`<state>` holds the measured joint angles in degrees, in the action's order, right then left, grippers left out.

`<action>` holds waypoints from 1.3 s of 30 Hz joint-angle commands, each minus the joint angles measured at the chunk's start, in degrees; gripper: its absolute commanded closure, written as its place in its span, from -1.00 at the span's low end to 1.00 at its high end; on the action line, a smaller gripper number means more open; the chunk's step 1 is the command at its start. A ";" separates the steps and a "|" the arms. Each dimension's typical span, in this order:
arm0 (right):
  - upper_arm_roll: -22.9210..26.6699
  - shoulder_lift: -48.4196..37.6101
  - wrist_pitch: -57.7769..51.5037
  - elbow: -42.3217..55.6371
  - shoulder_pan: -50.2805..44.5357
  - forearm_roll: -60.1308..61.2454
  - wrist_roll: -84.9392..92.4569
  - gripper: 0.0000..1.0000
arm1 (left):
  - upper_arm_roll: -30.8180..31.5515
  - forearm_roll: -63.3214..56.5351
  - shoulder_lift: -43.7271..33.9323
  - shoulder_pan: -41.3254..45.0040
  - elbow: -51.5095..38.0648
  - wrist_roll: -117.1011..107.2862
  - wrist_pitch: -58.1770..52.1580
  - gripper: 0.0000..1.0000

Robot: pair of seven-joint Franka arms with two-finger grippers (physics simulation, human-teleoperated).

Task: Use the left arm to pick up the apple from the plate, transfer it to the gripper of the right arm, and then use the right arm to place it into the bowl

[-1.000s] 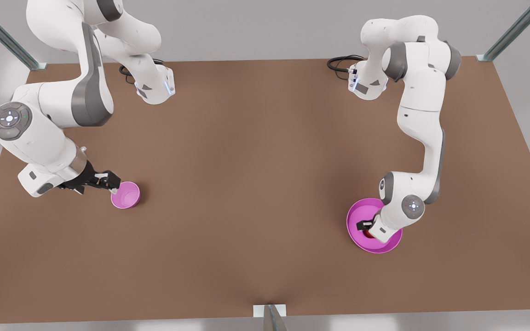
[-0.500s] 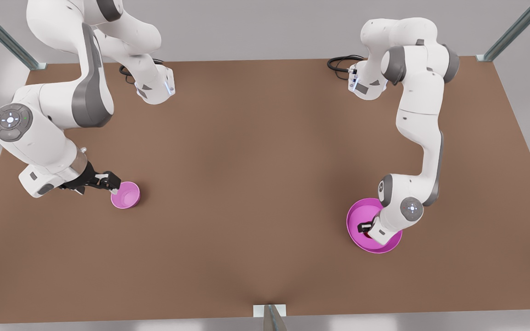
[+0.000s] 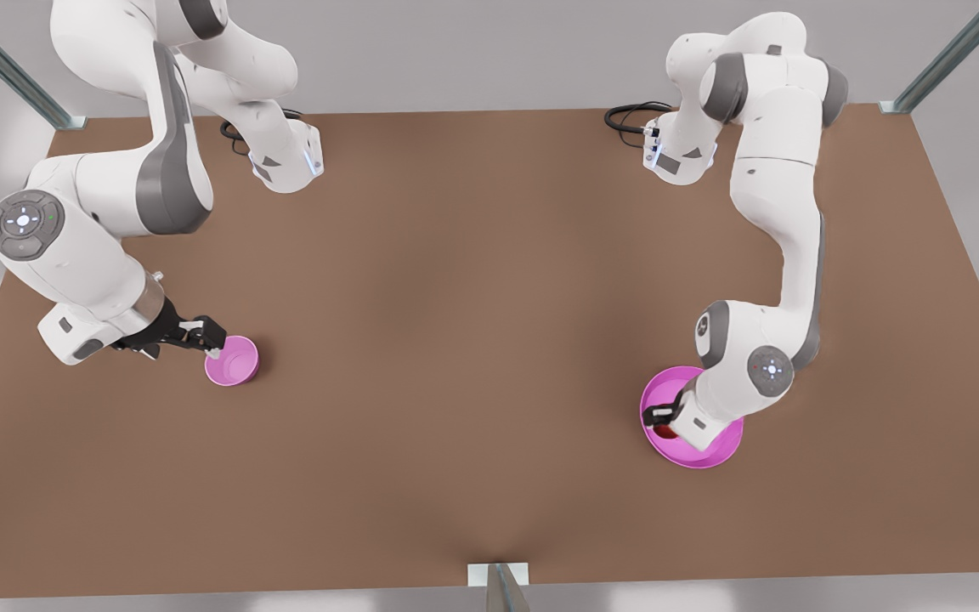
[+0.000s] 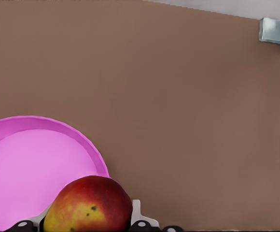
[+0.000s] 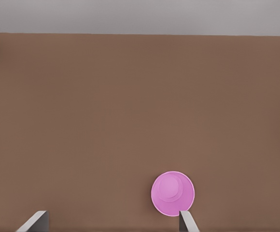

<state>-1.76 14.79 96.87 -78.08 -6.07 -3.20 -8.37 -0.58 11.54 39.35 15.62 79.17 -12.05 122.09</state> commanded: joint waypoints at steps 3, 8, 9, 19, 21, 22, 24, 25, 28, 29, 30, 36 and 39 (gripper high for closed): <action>0.00 -0.03 -0.02 0.03 0.09 0.04 0.02 -1.00 | 2.87 11.46 -0.24 5.21 -6.04 -25.72 -9.24 -0.43; -1.49 1.73 0.07 -0.06 0.62 13.20 -0.78 -1.00 | 11.74 35.47 0.38 6.09 -6.57 -73.64 4.82 -0.43; -1.40 2.43 0.07 -0.06 0.79 20.94 -0.86 -1.00 | 12.62 40.13 0.64 7.06 -6.57 -73.38 7.63 -0.43; -1.40 14.21 0.07 -6.91 3.08 72.01 22.86 -1.00 | 24.22 77.49 14.18 6.97 -10.17 -50.97 11.24 -0.45; -1.58 13.95 -0.10 -12.18 3.87 77.03 32.26 -1.00 | 24.22 78.02 15.15 6.27 -10.17 -51.93 11.24 -0.46; -1.58 13.42 -0.19 -14.56 4.22 77.73 37.01 -1.00 | 24.31 78.63 16.02 5.13 -10.17 -51.93 11.24 -0.46; -1.67 13.68 1.21 -20.01 3.43 84.76 49.49 -1.00 | 24.40 81.18 16.11 4.95 -10.79 -52.02 11.24 -0.46; -2.81 14.12 1.57 -21.42 3.43 86.17 53.36 -1.00 | 24.40 82.68 16.90 5.04 -11.93 -52.02 10.97 -0.46; -2.90 17.11 5.52 -19.92 0.44 93.20 56.53 -1.00 | 26.07 82.94 20.07 5.56 -17.55 -51.84 11.06 -0.46; -2.99 17.64 6.22 -19.31 0.09 93.64 56.70 -1.00 | 26.07 82.94 20.59 6.09 -18.43 -51.76 11.15 -0.46; -2.99 18.69 6.31 -19.04 0.00 94.51 57.32 -1.00 | 26.07 82.94 20.68 6.44 -19.14 -51.76 11.24 -0.46; -2.90 22.65 7.19 -15.53 -1.93 99.09 65.67 -1.00 | 25.90 82.94 21.21 6.79 -19.58 -51.76 11.24 -0.46; -2.99 22.65 7.19 -15.35 -2.90 101.02 65.93 -1.00 | 25.98 82.94 21.21 6.79 -19.58 -51.76 11.24 -0.46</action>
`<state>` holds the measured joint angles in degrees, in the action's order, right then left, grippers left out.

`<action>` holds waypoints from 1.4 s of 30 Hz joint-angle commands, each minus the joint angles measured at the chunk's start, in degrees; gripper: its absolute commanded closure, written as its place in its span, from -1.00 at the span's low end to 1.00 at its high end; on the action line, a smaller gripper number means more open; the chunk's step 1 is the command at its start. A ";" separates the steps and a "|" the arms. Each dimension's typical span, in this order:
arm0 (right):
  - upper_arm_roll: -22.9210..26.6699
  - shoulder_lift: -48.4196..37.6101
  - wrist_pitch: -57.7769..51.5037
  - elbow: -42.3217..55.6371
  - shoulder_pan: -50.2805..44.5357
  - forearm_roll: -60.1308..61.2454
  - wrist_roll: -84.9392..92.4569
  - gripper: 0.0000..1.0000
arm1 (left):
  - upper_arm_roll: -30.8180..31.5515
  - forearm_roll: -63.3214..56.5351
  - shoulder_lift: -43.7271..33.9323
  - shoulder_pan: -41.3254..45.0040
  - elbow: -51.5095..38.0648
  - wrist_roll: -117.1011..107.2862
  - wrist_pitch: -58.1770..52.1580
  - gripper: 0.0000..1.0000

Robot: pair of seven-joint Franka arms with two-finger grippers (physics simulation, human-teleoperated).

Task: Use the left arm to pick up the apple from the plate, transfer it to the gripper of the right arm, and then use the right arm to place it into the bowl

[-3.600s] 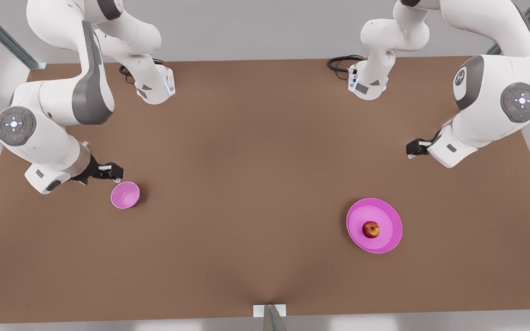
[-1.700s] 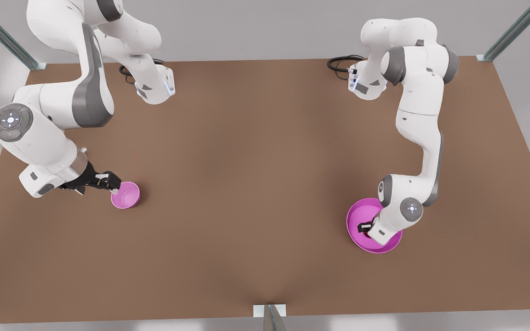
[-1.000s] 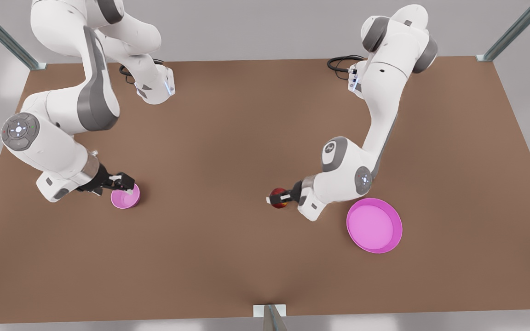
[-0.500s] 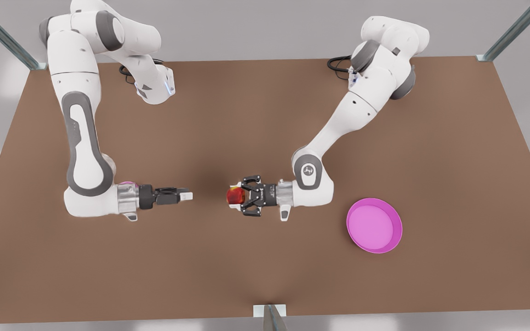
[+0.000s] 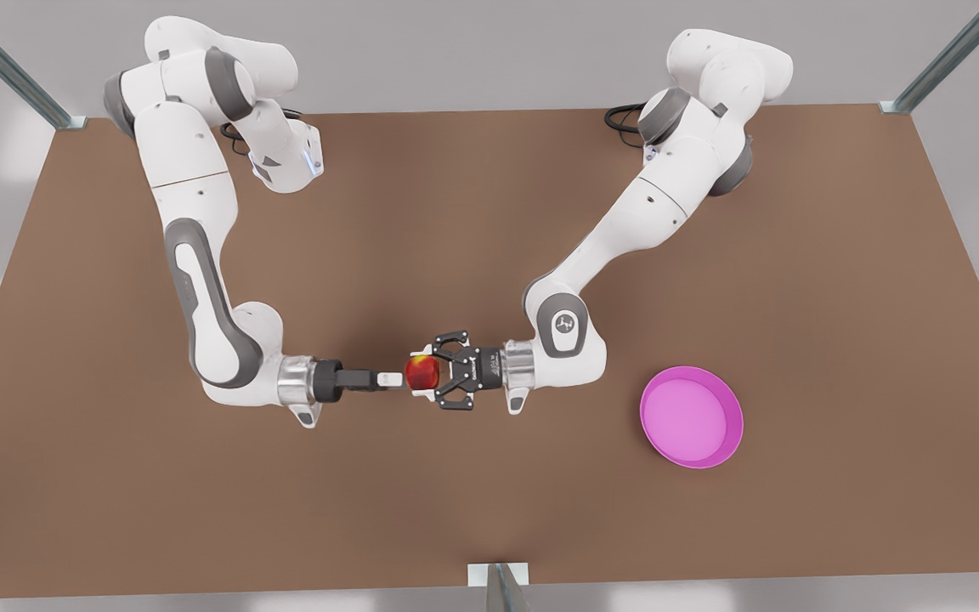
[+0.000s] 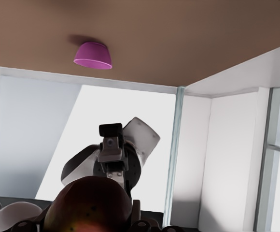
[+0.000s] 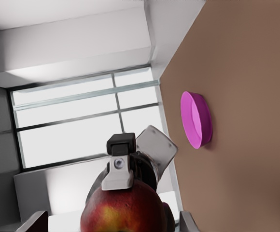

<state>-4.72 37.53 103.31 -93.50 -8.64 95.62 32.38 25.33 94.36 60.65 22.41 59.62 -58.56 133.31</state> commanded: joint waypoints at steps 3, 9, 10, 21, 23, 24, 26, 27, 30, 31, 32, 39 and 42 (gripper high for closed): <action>-0.03 0.53 1.81 -0.45 -1.20 2.11 26.95 -1.00 | -0.02 0.12 -0.10 0.18 -0.03 -5.25 0.02 -0.46; -0.03 0.80 1.20 -2.30 -1.90 1.94 28.44 -1.00 | -0.02 0.12 -0.10 0.27 -0.03 -5.25 0.02 -0.47; -0.11 0.62 1.11 -2.30 -1.90 1.94 28.44 -1.00 | -0.02 0.12 -0.10 0.27 -0.03 -5.25 0.02 -0.47; -2.31 0.53 1.63 -2.30 -1.64 2.03 28.71 -0.49 | -0.20 0.04 -0.10 0.44 -0.03 -5.25 -0.07 -0.47; -2.31 0.53 1.63 -2.30 -1.64 2.03 28.79 -0.49 | -0.11 0.04 -0.10 0.35 -0.03 -5.25 -0.07 -0.48; -2.31 0.53 1.63 -2.21 -1.55 2.03 28.80 -0.49 | -0.11 0.12 -0.10 0.35 -0.03 -5.33 -0.07 -0.50; -2.31 0.44 1.55 -2.21 -1.46 2.03 28.80 -0.49 | -0.11 0.04 -0.10 0.18 -0.03 -5.42 -0.24 -0.99; -2.31 0.44 1.55 -2.21 -1.46 2.11 28.80 -0.49 | -0.20 0.04 -0.10 0.18 -0.03 -5.51 -0.24 -1.00; -2.22 0.35 1.46 -2.21 -1.11 1.85 28.88 -0.50 | -0.20 0.04 -0.10 0.00 0.06 -5.51 -0.33 -1.00; -2.22 0.44 1.37 -2.21 -0.59 1.67 28.97 -0.51 | -0.20 0.04 -0.10 0.00 0.06 -5.51 -0.33 -1.00; -2.22 0.44 1.19 -2.21 0.12 1.32 28.97 -0.51 | -0.20 0.04 -0.10 0.00 0.06 -5.51 -0.33 -1.00; -2.22 -0.26 0.84 -2.30 8.11 -10.28 27.92 -0.52 | -5.91 -21.30 -1.24 -2.45 0.06 -10.08 -17.63 -1.00; -2.22 -0.96 -1.62 -2.21 12.51 -17.83 27.04 -0.52 | -6.26 -65.94 -8.36 -9.75 0.06 -6.58 -37.59 -1.00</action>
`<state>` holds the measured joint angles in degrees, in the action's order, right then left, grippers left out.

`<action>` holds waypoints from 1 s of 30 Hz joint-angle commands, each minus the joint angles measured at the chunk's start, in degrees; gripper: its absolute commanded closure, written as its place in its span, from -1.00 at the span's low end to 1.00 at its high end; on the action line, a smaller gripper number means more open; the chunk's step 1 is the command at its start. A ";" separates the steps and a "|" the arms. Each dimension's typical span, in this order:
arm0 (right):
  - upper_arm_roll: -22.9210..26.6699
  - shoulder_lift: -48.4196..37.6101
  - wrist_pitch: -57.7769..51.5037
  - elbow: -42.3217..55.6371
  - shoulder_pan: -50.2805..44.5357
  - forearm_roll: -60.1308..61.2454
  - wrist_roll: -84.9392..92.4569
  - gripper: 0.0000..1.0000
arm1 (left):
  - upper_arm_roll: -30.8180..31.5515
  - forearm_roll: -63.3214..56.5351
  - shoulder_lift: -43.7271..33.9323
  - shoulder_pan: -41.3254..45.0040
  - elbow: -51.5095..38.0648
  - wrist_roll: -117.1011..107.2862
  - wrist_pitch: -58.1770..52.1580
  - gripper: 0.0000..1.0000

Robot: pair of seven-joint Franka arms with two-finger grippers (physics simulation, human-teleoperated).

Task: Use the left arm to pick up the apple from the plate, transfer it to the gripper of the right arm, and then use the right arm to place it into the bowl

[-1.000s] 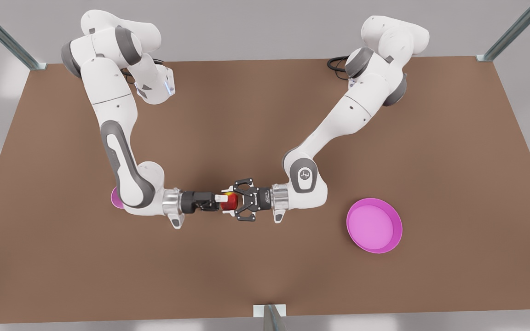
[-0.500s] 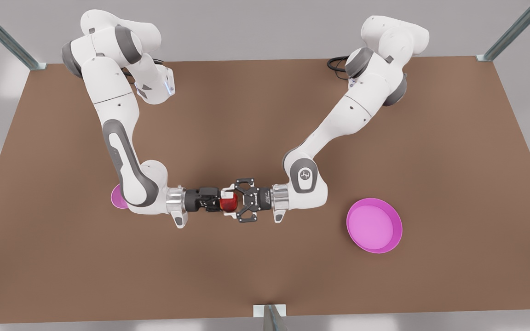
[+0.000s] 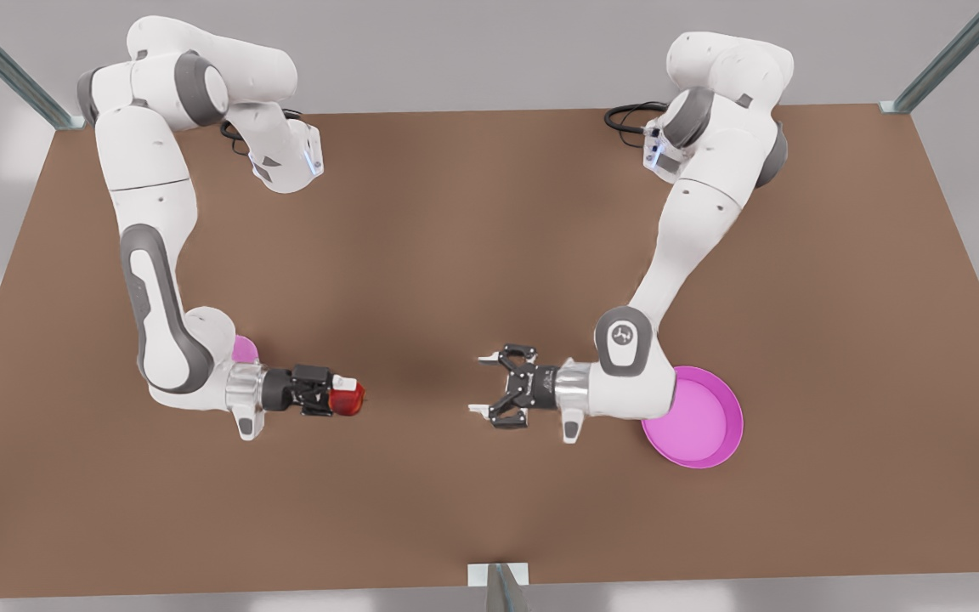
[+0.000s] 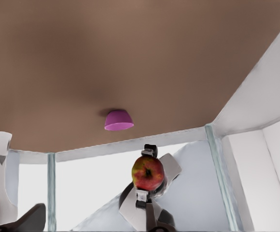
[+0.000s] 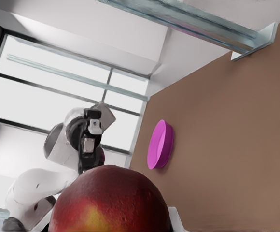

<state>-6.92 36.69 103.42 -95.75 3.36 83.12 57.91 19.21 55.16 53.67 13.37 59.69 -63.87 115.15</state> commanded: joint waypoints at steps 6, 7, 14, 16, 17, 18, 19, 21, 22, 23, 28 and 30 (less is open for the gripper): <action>0.06 -2.77 -3.05 0.31 9.29 -22.82 -3.85 -0.52 | -1.11 -65.09 -24.30 -15.83 0.60 60.87 -40.09 -1.00; 0.15 -3.47 -4.19 0.31 9.91 -24.85 -4.29 -0.52 | -5.40 -63.78 -31.59 -14.26 7.26 65.00 -38.61 -1.00; 0.59 -5.75 -7.18 0.83 14.66 -41.37 -4.29 -0.52 | -19.74 -56.48 -42.33 -7.75 16.77 72.22 -29.90 -1.00; 0.59 -5.84 -7.10 1.27 15.27 -45.41 -4.29 -0.52 | -19.74 -56.57 -38.64 -7.75 14.66 72.48 -29.72 -1.00; 0.59 -5.84 -7.01 1.36 15.27 -46.29 -4.29 -0.52 | -19.74 -56.57 -37.94 -7.75 14.66 72.48 -29.72 -1.00; 0.59 -6.28 -7.10 1.36 15.27 -48.67 -4.12 -0.52 | -19.74 -56.48 -37.85 -7.83 14.66 72.48 -29.99 -1.00; 0.42 -6.72 -7.10 1.27 15.27 -50.95 -3.42 -0.52 | -19.74 -56.48 -37.85 -7.75 14.66 72.48 -29.99 -1.00; 0.15 -7.16 -7.10 0.57 15.27 -54.11 -1.57 -0.52 | -19.74 -56.48 -37.32 -7.75 14.66 72.57 -29.64 -1.00; 0.06 -7.16 -7.10 -0.22 15.27 -54.56 -0.60 -0.52 | -19.74 -56.48 -37.14 -7.83 14.66 72.66 -29.55 -1.00; 0.06 -7.34 -7.01 -1.36 15.36 -55.26 0.10 -0.52 | -19.74 -56.57 -36.70 -7.83 14.66 72.66 -29.55 -1.00; 0.06 -7.07 -4.37 -4.70 15.97 -56.93 0.28 -0.52 | -19.74 -56.48 -36.18 -8.54 14.66 72.74 -29.64 -1.00; 0.06 -6.55 -2.44 -4.88 16.76 -57.72 0.28 -0.52 | -19.74 -56.48 -36.18 -8.54 14.66 72.66 -29.72 -1.00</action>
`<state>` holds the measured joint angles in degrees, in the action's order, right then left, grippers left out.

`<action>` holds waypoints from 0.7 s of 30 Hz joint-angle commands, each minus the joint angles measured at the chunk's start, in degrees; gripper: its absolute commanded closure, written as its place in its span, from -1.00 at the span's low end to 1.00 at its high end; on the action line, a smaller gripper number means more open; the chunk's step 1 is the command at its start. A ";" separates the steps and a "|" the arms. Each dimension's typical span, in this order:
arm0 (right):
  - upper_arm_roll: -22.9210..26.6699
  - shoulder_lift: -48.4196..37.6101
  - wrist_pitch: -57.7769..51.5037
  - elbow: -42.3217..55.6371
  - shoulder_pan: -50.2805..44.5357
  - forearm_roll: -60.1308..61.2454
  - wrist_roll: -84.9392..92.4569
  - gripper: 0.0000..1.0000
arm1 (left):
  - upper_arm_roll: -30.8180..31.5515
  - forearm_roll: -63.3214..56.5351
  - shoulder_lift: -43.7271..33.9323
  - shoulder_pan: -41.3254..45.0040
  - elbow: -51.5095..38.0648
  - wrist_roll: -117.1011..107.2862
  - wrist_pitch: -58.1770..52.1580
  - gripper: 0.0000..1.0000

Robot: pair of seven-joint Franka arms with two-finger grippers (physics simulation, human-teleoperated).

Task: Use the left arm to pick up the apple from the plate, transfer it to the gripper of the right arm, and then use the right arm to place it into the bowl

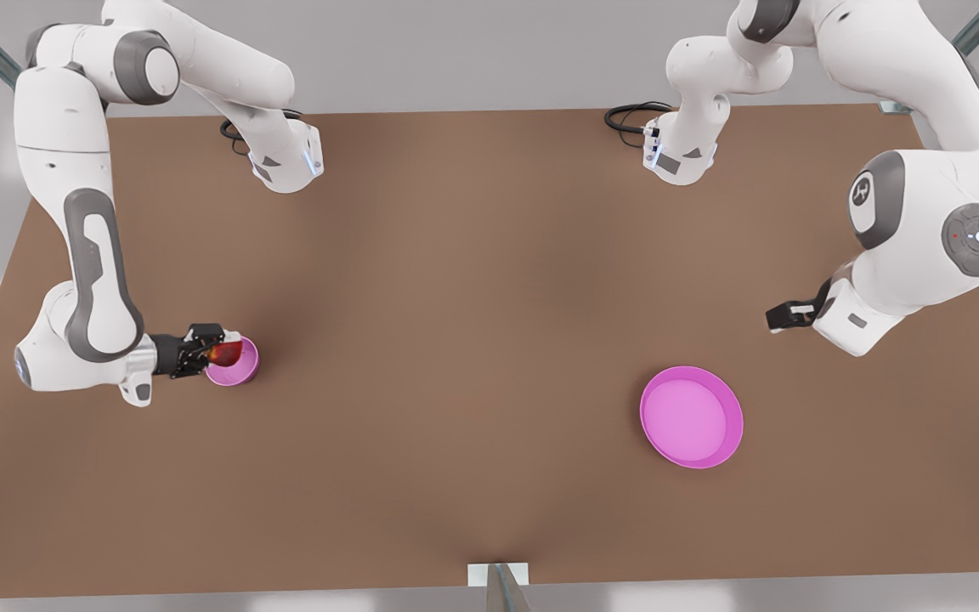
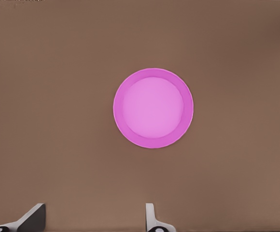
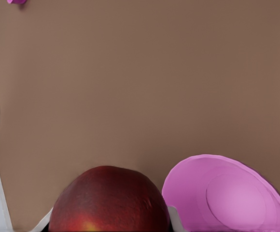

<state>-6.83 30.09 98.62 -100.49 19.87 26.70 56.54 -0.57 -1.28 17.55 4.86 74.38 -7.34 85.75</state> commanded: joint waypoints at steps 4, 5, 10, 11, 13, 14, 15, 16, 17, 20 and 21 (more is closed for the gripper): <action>-0.02 0.85 4.30 -0.14 0.43 -1.65 1.64 -0.53 | -0.05 -0.04 -0.06 -0.02 -0.03 16.13 -0.40 -1.00; -0.02 0.94 4.74 -0.32 0.43 -1.65 1.64 -0.55 | -0.05 -0.04 -0.06 -0.02 -0.03 16.13 -0.32 -1.00; -0.02 0.94 4.65 -0.32 0.43 -1.65 1.91 -1.00 | 0.04 -0.04 0.03 0.07 -0.03 16.13 -0.49 -1.00; -0.02 0.94 4.47 -0.23 0.43 -1.65 1.91 -1.00 | -0.05 0.05 0.03 0.07 -0.03 16.13 -0.49 -1.00; -0.11 0.76 3.68 1.97 0.34 -1.56 1.56 -1.00 | -0.05 -0.04 -0.06 0.07 -0.03 16.13 -0.49 -1.00; -0.11 0.76 2.10 4.86 0.17 -1.47 0.85 -1.00 | 0.04 -0.04 0.03 0.07 -0.03 16.13 -0.58 -1.00; -0.11 0.76 1.75 6.54 -0.01 -1.39 0.76 -1.00 | 0.04 -0.04 0.03 0.07 -0.03 16.13 -0.58 -1.00; -0.20 0.76 1.22 8.38 -0.19 -1.39 -0.47 -1.00 | 0.04 -0.04 0.03 0.07 -0.03 16.05 -0.58 -1.00; -0.37 0.67 0.78 10.93 -0.45 -1.65 -2.13 -1.00 | 0.04 -0.04 -0.06 0.07 -0.03 15.96 -0.67 -1.00; -0.37 0.24 -4.66 30.78 -9.40 -14.47 -20.67 -1.00 | 0.04 -0.12 -0.06 0.15 -0.03 15.87 -0.58 -1.00; -0.46 -0.38 -5.46 34.05 -12.58 -20.80 -28.75 -1.00 | 0.04 -0.12 -0.06 0.15 -0.03 15.87 -0.58 -1.00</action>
<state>-7.24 29.48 97.97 -70.30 9.07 15.21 52.74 -0.53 -1.32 17.57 5.01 74.38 3.70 85.23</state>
